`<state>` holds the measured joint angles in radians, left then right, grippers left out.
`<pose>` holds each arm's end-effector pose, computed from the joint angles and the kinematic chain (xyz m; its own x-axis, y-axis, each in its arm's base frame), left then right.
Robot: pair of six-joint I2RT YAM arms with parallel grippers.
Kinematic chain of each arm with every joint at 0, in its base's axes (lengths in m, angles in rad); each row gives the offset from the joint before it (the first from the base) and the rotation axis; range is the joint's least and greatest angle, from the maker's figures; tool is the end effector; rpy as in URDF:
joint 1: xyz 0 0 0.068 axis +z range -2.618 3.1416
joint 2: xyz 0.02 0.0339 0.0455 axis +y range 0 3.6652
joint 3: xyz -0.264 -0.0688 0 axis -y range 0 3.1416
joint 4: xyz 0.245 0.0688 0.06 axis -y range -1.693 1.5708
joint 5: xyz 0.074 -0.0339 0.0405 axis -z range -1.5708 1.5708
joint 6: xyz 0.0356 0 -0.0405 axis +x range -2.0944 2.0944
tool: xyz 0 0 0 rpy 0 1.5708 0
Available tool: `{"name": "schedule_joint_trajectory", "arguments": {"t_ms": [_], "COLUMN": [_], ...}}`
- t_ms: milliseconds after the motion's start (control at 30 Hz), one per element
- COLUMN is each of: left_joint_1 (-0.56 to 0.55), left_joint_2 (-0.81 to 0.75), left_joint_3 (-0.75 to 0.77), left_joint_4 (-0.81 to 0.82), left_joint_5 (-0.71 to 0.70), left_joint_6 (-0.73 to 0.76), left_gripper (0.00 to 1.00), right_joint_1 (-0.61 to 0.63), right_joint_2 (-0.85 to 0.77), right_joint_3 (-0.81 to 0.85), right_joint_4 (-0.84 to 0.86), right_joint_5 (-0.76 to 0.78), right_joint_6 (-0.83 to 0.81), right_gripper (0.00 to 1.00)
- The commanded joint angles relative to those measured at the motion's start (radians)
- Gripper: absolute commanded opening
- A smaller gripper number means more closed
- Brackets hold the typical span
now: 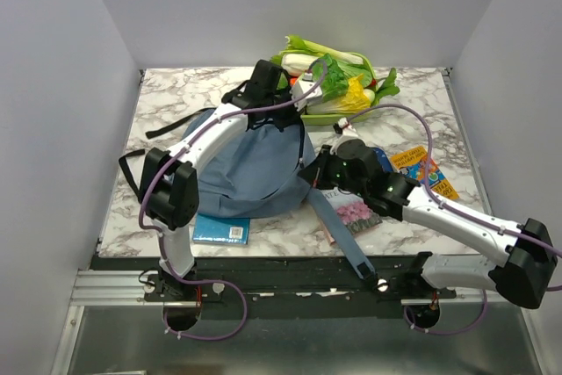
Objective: Pack the student bag
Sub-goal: Unzip the student bag at the center of the board.
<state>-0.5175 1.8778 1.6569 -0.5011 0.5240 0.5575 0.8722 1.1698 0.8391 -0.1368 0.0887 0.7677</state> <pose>0.3654 -0.2285 0.3007 -0.0881 0.5773 -0.8118 0.9443 0.3079 0.1165 0.1734 0.2016 0.2844 -0.7029 0.2387 -0.6700 -0.3109 0.7442 0.5912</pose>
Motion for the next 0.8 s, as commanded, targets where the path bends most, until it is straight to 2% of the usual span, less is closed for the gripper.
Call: {"name": "schedule_joint_trajectory", "arguments": {"t_ms": [0,200,300,500,633,767], "left_joint_1": [0.022,0.013,0.022,0.025,0.019,0.017], "left_joint_2": [-0.080,-0.060,-0.068,-0.081,-0.074,-0.071], "left_joint_3": [0.000,0.001,-0.019,-0.055,-0.039,-0.022], "left_joint_4": [0.165,0.200,0.246,0.283,0.288,0.286], "left_joint_5": [-0.196,-0.425,-0.458,-0.420,-0.348,-0.326], "left_joint_6": [-0.292,-0.375,-0.393,-0.421,-0.476,-0.469], "left_gripper": [0.00,0.00,0.00,0.00,0.00,0.00], "right_joint_1": [0.050,0.135,0.152,0.152,0.185,0.264], "right_joint_2": [0.048,0.152,0.195,0.201,0.380,0.461], "right_joint_3": [0.101,0.198,0.244,0.262,0.423,0.523], "right_joint_4": [-0.064,-0.098,-0.141,-0.138,-0.202,-0.248], "right_joint_5": [0.006,0.005,-0.009,-0.007,-0.035,-0.006], "right_joint_6": [0.016,0.005,-0.002,-0.005,-0.067,-0.186], "right_gripper": [0.00,0.00,0.01,0.01,0.00,0.01]}}
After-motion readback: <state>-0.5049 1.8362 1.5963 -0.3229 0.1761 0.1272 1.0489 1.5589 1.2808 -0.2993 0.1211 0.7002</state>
